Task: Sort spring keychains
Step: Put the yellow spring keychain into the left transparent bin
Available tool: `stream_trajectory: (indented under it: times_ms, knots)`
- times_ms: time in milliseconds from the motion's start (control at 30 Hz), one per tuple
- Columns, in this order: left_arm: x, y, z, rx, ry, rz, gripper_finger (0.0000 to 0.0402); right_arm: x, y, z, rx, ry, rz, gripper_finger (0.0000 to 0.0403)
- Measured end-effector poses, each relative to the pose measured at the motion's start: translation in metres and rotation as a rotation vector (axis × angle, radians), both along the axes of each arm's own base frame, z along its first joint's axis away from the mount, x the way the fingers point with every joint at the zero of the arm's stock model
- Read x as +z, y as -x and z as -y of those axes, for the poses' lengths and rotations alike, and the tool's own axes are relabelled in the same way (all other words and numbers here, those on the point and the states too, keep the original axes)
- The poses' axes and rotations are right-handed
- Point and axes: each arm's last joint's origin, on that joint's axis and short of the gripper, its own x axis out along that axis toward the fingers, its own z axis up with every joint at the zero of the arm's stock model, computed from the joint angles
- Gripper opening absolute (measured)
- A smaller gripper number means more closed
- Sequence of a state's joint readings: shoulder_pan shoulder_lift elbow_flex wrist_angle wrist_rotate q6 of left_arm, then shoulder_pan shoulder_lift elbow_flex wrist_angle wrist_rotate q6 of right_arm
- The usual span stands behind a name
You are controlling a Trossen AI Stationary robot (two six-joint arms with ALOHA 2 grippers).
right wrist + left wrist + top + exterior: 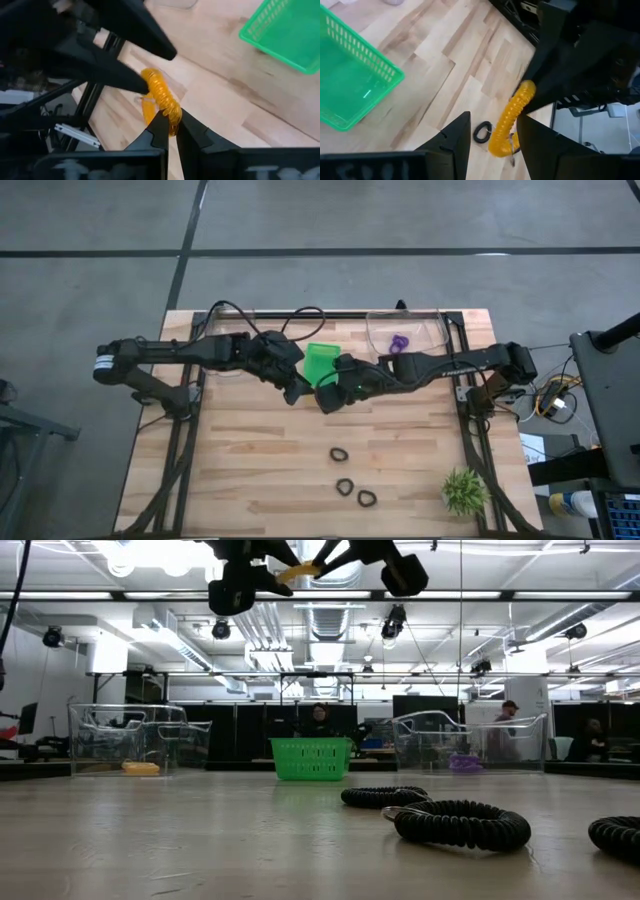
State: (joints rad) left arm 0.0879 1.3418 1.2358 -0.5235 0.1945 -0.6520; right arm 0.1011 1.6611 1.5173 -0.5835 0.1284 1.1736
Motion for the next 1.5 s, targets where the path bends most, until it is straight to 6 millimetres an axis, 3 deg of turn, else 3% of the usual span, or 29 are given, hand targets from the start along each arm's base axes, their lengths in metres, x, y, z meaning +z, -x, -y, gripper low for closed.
stream_trajectory:
  times_ms: [133,300,367,467,733,967,1200,1500]
  knots:
    - [-0.001,-0.001,0.001,-0.017,0.024,-0.005,0.014,0.002,-0.001,0.0,-0.005,0.008,0.019,0.0013]
    - [-0.002,0.0,0.001,-0.023,0.024,-0.012,0.0039,0.007,-0.004,0.002,-0.023,0.055,0.063,0.0013]
    - [-0.001,0.0,-0.001,-0.017,0.02,-0.009,0.0019,0.008,-0.004,0.002,-0.014,0.067,0.068,0.0015]
    - [-0.001,0.001,-0.004,-0.015,-0.001,-0.007,0.0019,0.009,-0.004,0.003,-0.008,0.08,0.076,0.0039]
    - [-0.007,0.009,-0.028,0.095,-0.079,-0.094,0.0017,0.009,-0.004,0.0,0.044,0.127,0.068,0.0164]
    - [-0.018,0.029,-0.061,0.298,-0.251,-0.302,0.0017,0.009,-0.004,-0.003,0.134,0.126,0.069,0.0243]
    - [-0.027,0.059,-0.093,0.517,-0.376,-0.566,0.0016,0.009,-0.004,-0.007,0.258,0.143,0.077,0.0275]
    - [-0.032,0.099,-0.124,0.753,-0.448,-0.861,0.0016,0.011,-0.003,-0.01,0.422,0.162,0.09,0.0282]
